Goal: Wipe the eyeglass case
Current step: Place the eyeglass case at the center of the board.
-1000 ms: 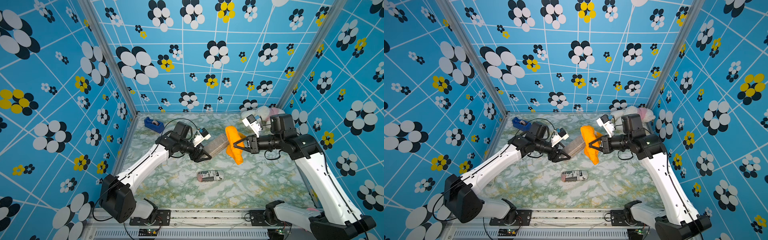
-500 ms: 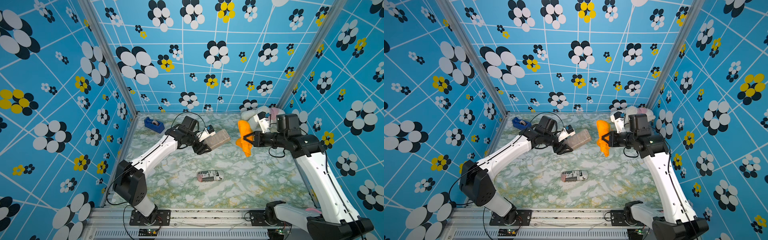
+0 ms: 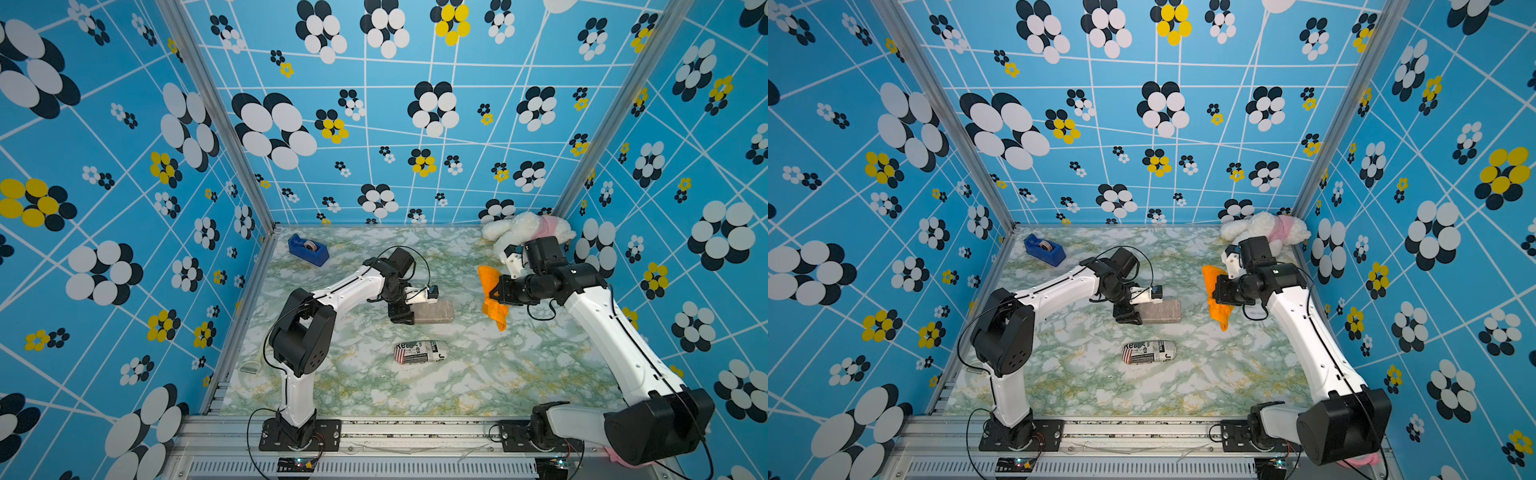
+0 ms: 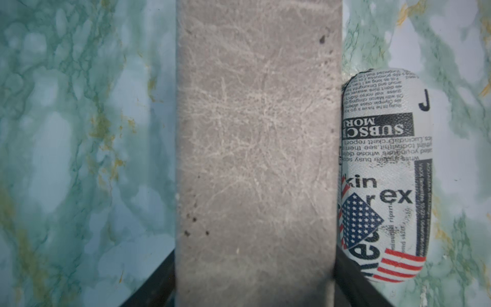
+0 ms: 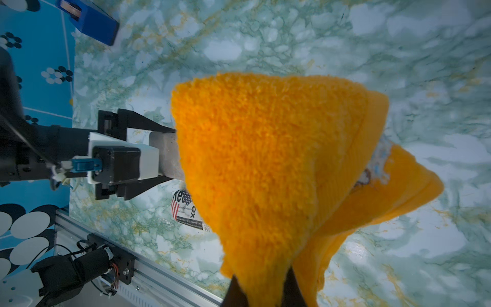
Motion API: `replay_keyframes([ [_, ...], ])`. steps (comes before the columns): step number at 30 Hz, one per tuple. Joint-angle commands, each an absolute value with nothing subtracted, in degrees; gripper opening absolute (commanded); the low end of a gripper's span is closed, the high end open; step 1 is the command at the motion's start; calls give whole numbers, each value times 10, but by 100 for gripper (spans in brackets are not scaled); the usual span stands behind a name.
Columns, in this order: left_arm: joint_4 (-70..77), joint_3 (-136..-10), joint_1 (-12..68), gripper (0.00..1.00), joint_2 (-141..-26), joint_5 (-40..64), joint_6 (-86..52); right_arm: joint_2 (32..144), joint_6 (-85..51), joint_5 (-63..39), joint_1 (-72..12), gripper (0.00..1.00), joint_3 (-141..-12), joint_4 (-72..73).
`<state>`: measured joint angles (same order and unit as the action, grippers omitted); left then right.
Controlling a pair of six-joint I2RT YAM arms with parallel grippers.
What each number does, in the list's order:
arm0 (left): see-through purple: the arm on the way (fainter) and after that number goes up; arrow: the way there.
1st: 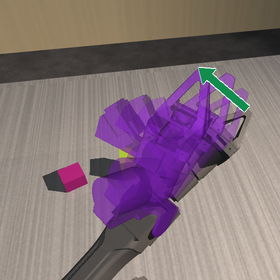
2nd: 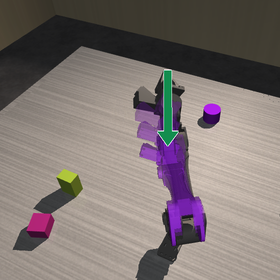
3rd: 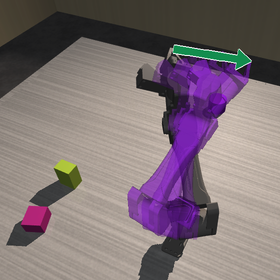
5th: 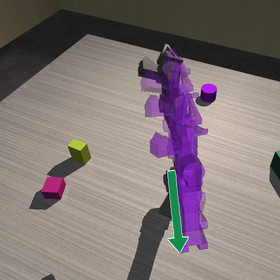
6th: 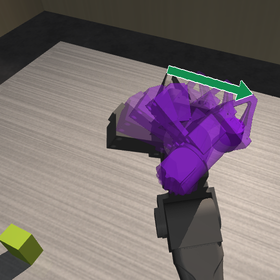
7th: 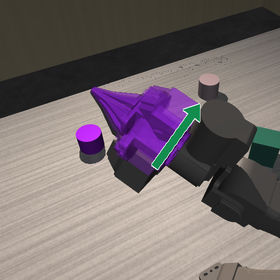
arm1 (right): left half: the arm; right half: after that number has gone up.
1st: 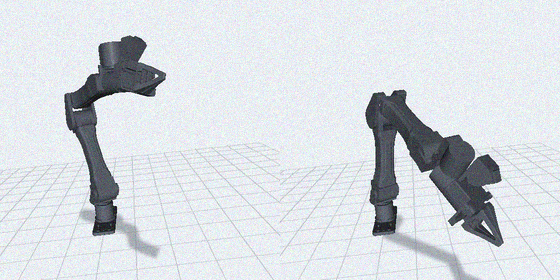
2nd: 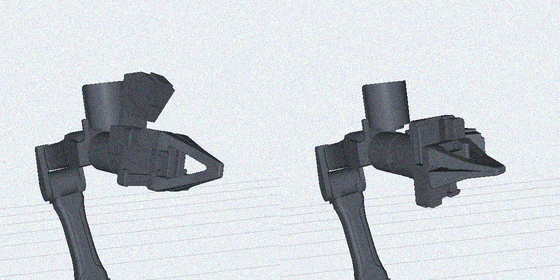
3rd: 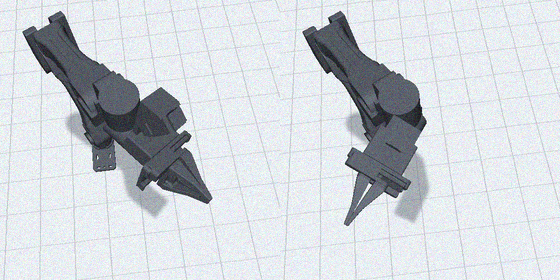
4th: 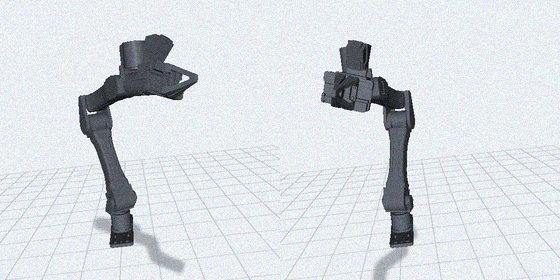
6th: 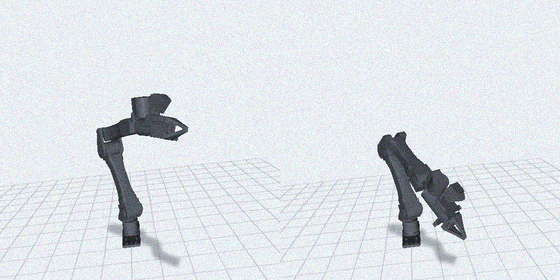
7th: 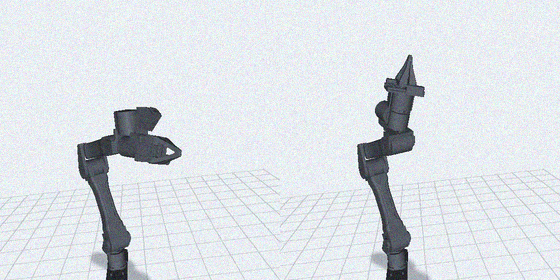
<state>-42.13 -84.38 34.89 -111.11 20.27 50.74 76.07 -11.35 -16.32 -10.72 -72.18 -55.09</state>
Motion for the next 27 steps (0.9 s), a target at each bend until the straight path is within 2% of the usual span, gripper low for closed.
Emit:
replay_keyframes([
  [1,-430,-865,339,0,-1135,210,529,791,-98,-105,-118,0,-714,-568],
  [7,-412,-866,328,0,-1160,211,535,834,-97,5,-161,0,-695,-559],
  [13,-403,-867,314,0,-1172,210,535,885,-98,38,-172,0,-638,-542],
  [21,-406,-876,309,1,-1190,210,532,919,-117,23,-190,0,-578,-472],
  [27,-394,-860,310,31,-1183,205,535,933,-125,13,-190,7,-569,-432],
])
